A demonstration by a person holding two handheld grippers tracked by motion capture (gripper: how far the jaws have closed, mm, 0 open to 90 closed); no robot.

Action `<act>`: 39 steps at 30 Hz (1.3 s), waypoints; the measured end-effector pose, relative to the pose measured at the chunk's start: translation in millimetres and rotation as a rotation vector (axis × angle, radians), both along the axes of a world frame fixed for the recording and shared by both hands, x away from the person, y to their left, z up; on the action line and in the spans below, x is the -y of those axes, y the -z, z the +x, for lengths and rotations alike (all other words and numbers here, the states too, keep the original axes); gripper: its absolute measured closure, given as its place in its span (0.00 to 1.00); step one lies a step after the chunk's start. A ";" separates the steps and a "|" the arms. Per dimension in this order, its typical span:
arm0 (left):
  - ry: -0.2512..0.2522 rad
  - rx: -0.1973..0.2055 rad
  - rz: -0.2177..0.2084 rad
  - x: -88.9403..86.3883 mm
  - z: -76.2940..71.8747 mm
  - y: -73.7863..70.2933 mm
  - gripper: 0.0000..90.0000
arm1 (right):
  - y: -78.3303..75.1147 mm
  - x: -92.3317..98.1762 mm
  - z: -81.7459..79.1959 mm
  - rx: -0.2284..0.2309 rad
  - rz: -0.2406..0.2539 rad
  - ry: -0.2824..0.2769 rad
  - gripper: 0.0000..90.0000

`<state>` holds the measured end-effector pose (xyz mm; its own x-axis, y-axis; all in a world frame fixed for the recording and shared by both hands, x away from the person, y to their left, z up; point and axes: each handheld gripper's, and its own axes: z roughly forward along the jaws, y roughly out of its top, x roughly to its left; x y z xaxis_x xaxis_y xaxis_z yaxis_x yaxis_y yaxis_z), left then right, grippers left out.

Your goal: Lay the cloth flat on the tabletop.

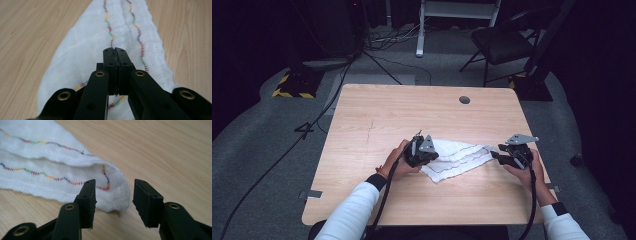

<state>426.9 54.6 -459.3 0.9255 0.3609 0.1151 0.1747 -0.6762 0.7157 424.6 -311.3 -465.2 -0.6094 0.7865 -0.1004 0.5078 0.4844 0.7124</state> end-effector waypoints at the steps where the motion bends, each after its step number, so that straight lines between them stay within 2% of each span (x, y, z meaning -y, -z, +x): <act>1: -0.005 0.004 -0.001 -2.1 1.2 -1.0 0.98 | 3.0 0.3 1.0 -0.021 -0.012 0.001 0.56; 4: -0.023 0.008 -0.017 -8.3 4.6 -3.4 0.99 | 8.9 1.1 4.4 -0.044 -0.022 0.010 0.54; 7: -0.043 0.011 -0.036 -13.3 7.7 -6.1 0.99 | 15.6 2.7 9.9 -0.075 -0.005 0.022 0.55; 9: -0.049 0.018 -0.039 -15.1 8.5 -7.6 0.99 | 17.6 2.4 11.2 -0.080 -0.013 0.025 0.57; 10: -0.057 0.020 -0.049 -18.0 9.5 -9.7 0.99 | 20.6 1.8 12.9 -0.095 -0.006 0.015 0.67; 15: -0.077 0.033 -0.066 -23.5 10.2 -13.7 0.99 | 18.7 1.5 13.2 -0.054 0.013 0.005 0.88; 18: -0.079 0.044 -0.061 -25.9 10.1 -15.6 0.99 | 18.3 -0.8 12.3 -0.040 0.009 -0.009 0.95; 20: -0.081 0.046 -0.063 -27.0 10.1 -16.7 0.99 | 17.4 -1.8 11.8 -0.032 0.005 -0.019 0.97; 21: -0.087 0.047 -0.068 -29.3 10.4 -19.0 0.99 | 12.7 -3.2 9.9 -0.004 -0.005 -0.036 0.98; 25: -0.098 0.054 -0.092 -35.7 9.8 -26.1 0.99 | -1.7 -1.0 4.4 0.034 0.024 -0.049 0.98; 28: -0.102 0.072 -0.108 -45.4 3.8 -37.0 0.99 | -15.4 -0.8 -4.0 0.069 0.035 -0.070 0.98; 33: -0.104 0.102 -0.145 -56.7 -9.7 -53.4 0.99 | -38.4 -7.5 -18.4 0.114 0.052 -0.104 0.98; 35: -0.102 0.112 -0.147 -58.8 -13.4 -57.2 0.99 | -49.0 -9.1 -23.7 0.133 0.063 -0.116 0.98; 39: -0.095 0.146 -0.158 -68.5 -34.4 -76.4 0.99 | -68.7 -9.9 -37.9 0.173 0.089 -0.140 0.98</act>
